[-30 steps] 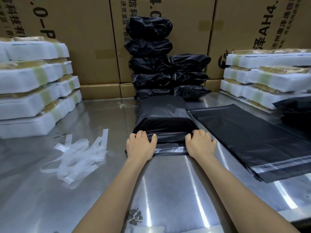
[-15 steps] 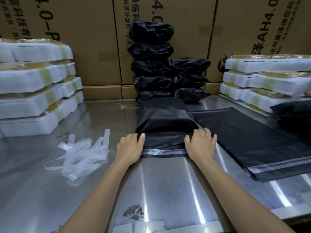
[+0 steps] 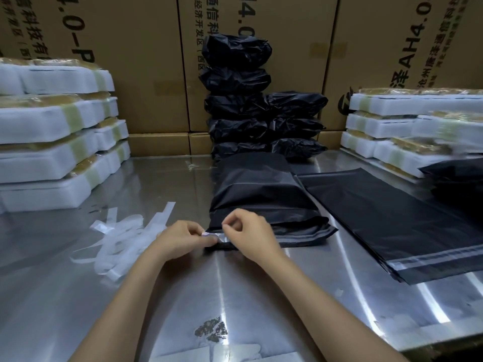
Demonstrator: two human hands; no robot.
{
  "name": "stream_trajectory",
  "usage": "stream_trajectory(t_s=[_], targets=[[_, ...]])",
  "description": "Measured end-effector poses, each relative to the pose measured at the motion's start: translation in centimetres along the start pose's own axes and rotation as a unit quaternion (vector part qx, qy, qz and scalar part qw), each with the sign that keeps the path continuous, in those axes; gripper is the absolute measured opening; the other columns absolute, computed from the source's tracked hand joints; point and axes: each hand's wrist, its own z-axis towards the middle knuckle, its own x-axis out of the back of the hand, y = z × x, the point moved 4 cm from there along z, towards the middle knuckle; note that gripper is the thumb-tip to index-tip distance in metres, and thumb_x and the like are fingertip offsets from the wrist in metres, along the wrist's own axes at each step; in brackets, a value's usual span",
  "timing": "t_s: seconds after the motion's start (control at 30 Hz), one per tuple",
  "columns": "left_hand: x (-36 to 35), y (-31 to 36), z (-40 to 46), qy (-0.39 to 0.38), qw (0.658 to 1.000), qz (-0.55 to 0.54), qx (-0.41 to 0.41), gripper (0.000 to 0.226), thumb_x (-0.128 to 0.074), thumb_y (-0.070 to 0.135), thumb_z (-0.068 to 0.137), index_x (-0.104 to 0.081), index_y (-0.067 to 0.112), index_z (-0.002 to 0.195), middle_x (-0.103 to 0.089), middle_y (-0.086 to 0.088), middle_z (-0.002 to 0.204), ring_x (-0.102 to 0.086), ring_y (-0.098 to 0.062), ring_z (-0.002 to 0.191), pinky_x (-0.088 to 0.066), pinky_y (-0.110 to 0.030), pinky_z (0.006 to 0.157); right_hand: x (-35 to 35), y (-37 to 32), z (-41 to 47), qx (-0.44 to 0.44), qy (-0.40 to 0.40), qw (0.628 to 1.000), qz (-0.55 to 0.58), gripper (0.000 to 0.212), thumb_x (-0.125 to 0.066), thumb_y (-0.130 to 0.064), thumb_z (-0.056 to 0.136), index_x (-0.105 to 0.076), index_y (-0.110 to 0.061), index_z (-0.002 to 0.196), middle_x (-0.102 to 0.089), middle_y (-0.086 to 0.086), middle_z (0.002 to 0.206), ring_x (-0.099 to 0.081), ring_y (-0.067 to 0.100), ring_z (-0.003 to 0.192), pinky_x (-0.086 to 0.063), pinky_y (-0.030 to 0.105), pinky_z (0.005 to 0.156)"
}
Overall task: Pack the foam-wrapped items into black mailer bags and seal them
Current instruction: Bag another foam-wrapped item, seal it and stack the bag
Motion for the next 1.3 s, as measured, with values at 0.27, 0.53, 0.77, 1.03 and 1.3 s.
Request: stream_trajectory(t_s=[0.27,0.53,0.77,1.03,1.3], targets=[[0.0,1.1,-0.6,-0.095,0.987,-0.093,-0.092,0.01,-0.07,0.008,0.083,-0.074,0.017,0.08,-0.073,-0.003,0.08,-0.064,-0.017,0.078,-0.047,-0.018,0.071,-1.7,-0.4,0.8,-0.089,-0.074,0.992,-0.047,0.052,-0.05,-0.077,0.071,-0.054,-0.025,0.063,-0.059,-0.009,0.062,-0.059,0.012,0.07,-0.04,0.027,0.057],[0.1,0.9,-0.5,-0.087,0.99,-0.091,-0.065,0.012,-0.073,0.024,0.082,-0.078,0.025,0.071,-0.075,0.002,0.083,-0.067,-0.01,0.084,-0.048,-0.026,0.086,-1.9,-0.4,0.8,-0.081,-0.066,0.993,-0.057,0.045,-0.043,-0.058,0.09,-0.061,-0.023,0.069,-0.064,-0.004,0.071,-0.063,0.021,0.084,-0.042,0.032,0.068],[-0.2,1.2,-1.0,-0.083,0.989,-0.119,-0.037,0.023,-0.068,0.022,0.086,-0.077,0.03,0.067,-0.075,0.005,0.08,-0.067,0.004,0.078,-0.043,-0.003,0.068,-2.0,-0.1,0.7,-0.075,-0.071,0.994,-0.039,0.028,-0.043,-0.049,0.093,-0.054,-0.027,0.079,-0.066,-0.005,0.085,-0.061,0.021,0.093,-0.042,0.034,0.074],[-0.2,1.0,-0.6,-0.059,0.99,-0.123,-0.031,0.011,-0.068,0.023,0.086,-0.077,0.018,0.081,-0.075,0.003,0.083,-0.067,0.0,0.082,-0.046,-0.01,0.077,-2.1,0.6,1.1,-0.088,-0.07,0.994,-0.007,0.028,-0.041,-0.043,0.096,-0.049,-0.023,0.079,-0.07,-0.003,0.093,-0.06,0.021,0.091,-0.042,0.035,0.077],[0.7,0.6,-0.7,-0.049,0.992,-0.114,-0.009,0.016,-0.068,0.023,0.084,-0.075,0.02,0.069,-0.073,0.009,0.072,-0.06,0.009,0.06,-0.038,-0.001,0.056,-0.1,2.7,1.2,-0.205,0.012,0.927,0.313,0.028,-0.042,-0.02,0.101,-0.044,-0.015,0.073,-0.058,0.004,0.074,-0.056,0.015,0.064,-0.049,0.026,0.061]])
